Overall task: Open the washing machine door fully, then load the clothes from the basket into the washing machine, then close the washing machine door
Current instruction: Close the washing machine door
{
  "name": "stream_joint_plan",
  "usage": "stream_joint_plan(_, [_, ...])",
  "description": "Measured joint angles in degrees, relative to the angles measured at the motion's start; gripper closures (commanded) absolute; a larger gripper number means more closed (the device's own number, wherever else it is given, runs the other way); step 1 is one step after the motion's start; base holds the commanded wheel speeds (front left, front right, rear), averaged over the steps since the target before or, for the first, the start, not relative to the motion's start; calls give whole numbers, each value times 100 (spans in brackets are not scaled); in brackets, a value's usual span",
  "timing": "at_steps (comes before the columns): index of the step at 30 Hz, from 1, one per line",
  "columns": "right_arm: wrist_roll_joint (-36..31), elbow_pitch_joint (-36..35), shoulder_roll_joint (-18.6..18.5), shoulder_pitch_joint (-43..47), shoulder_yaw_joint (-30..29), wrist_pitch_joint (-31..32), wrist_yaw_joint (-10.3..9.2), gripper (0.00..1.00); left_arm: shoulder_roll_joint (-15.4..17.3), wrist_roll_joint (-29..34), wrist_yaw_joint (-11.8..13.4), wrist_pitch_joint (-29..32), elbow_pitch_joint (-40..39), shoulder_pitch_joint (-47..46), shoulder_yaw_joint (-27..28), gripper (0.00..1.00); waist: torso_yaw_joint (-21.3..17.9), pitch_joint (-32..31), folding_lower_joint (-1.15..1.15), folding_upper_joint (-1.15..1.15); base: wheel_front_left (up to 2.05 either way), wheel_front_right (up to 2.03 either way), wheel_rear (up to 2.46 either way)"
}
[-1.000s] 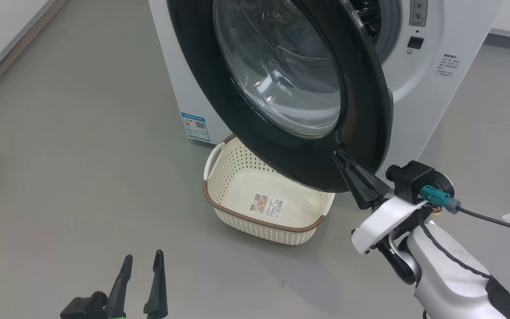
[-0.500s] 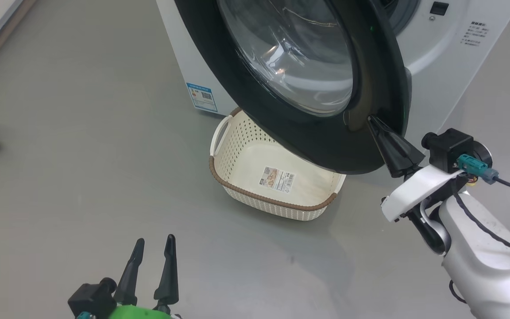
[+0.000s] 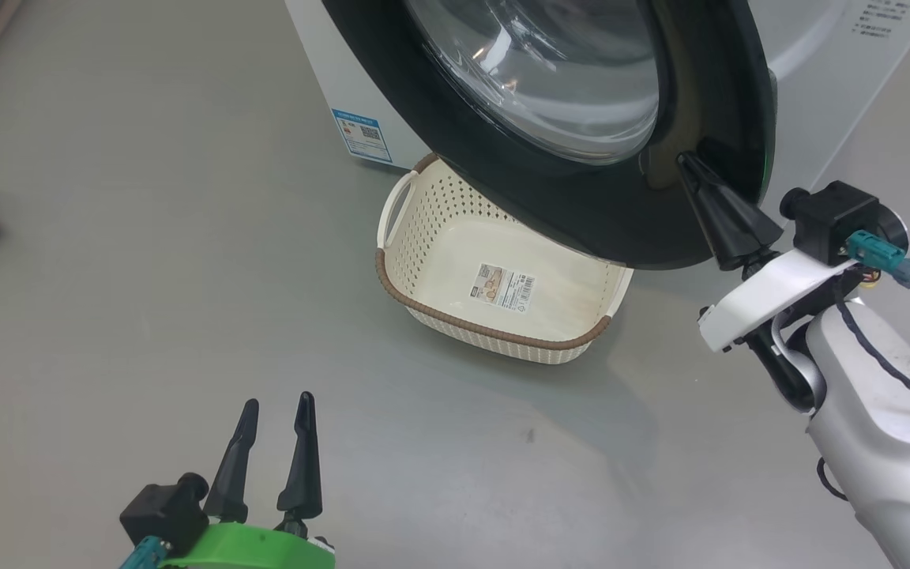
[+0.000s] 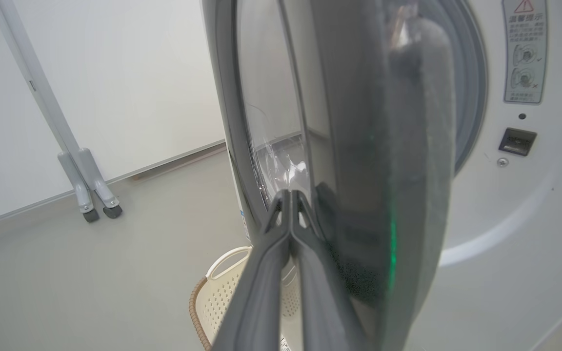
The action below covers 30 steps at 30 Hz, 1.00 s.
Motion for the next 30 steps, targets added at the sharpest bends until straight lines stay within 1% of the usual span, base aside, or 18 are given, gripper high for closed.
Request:
stream_joint_plan(5, [0, -20, -92, -105, -142, 0, 31, 100, -2, -34, 13, 0, -12, -2, -69, 0, -31, 95, 0, 0, 0, 0, 0])
stream_joint_plan(15, [0, -45, -501, -456, -516, 0, 31, 100, -7, -34, 13, 0, -82, -94, -127, 0, 11, 495, 0, 0, 0, 0, 0])
stream_joint_plan(22, [-46, -77, -891, -910, -687, 0, 31, 100, -16, -66, 13, 0, -321, -292, -126, 0, 175, 920, 0, 0, 0, 0, 0])
stream_joint_plan(30, [-118, -146, -1272, -1339, -748, -1, 31, 100, -38, -285, 13, 0, -459, -454, -325, 0, 414, 1293, 0, 0, 0, 0, 0])
